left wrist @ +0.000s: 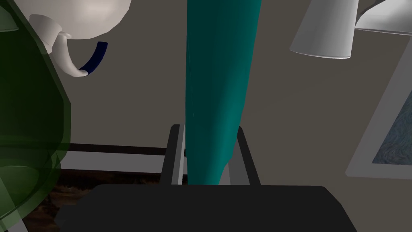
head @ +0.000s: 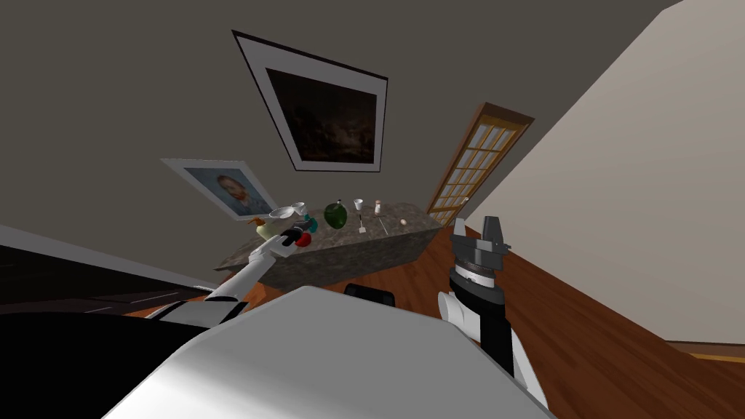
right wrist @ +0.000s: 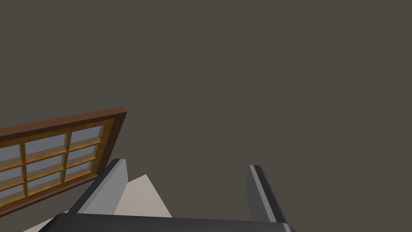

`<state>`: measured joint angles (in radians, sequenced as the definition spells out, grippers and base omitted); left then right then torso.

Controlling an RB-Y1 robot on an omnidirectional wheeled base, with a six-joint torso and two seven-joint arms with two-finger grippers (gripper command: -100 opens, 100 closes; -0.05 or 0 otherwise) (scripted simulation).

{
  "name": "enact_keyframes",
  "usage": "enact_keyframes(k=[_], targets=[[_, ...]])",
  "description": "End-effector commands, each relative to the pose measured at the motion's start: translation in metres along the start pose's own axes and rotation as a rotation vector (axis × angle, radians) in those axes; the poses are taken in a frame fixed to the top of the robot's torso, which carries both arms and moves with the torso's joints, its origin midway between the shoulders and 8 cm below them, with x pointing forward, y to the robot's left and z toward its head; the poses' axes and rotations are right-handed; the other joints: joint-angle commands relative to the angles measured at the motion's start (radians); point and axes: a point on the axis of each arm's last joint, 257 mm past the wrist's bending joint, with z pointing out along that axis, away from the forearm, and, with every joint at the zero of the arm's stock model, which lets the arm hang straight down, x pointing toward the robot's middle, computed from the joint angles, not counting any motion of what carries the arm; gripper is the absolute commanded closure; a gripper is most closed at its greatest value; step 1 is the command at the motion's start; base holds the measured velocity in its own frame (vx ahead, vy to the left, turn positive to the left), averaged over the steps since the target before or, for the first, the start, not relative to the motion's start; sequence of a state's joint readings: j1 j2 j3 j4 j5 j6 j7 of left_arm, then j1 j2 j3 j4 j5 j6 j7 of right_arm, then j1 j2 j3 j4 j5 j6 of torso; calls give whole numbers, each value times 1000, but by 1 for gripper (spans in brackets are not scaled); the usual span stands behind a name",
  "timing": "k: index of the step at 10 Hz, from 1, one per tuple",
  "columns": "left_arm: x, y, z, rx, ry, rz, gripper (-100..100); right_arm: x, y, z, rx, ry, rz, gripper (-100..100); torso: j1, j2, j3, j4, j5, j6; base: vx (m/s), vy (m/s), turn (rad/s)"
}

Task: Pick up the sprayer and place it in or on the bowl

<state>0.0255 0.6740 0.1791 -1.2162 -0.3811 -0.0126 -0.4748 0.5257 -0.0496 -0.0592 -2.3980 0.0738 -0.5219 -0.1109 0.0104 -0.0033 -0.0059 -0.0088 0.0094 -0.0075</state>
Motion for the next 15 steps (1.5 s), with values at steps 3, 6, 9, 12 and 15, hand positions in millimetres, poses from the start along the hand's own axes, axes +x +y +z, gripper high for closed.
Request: enact_keyframes(k=[3, 6, 9, 12, 15], targets=[[7, 3, -19, -10, 11, -2, 100, 0, 0, 0, 0, 0, 0, 0, 0, 1, 1, 0, 0, 1, 34, 24, 7], [10, 1, -36, -11, 16, -2, 100, 0, 0, 0, 0, 0, 0, 0, 0, 2, 1, 0, 0, 0, 34, 15, 12], [9, -3, -52, -8, 13, -3, 100, 0, 0, 0, 0, 0, 0, 0, 0, 2, 1, -1, 1, -1, 37, 19, 8], [8, -7, -67, -9, 13, -6, 100, 0, 0, 0, 0, 0, 0, 0, 0, 2, 1, -1, 1, -1, 35, 18, 10], [-1, -15, -70, 12, -5, -4, 100, 0, 0, 0, 0, 0, 0, 0, 0, 2, 1, -1, 0, 0, 24, 11, 10]])
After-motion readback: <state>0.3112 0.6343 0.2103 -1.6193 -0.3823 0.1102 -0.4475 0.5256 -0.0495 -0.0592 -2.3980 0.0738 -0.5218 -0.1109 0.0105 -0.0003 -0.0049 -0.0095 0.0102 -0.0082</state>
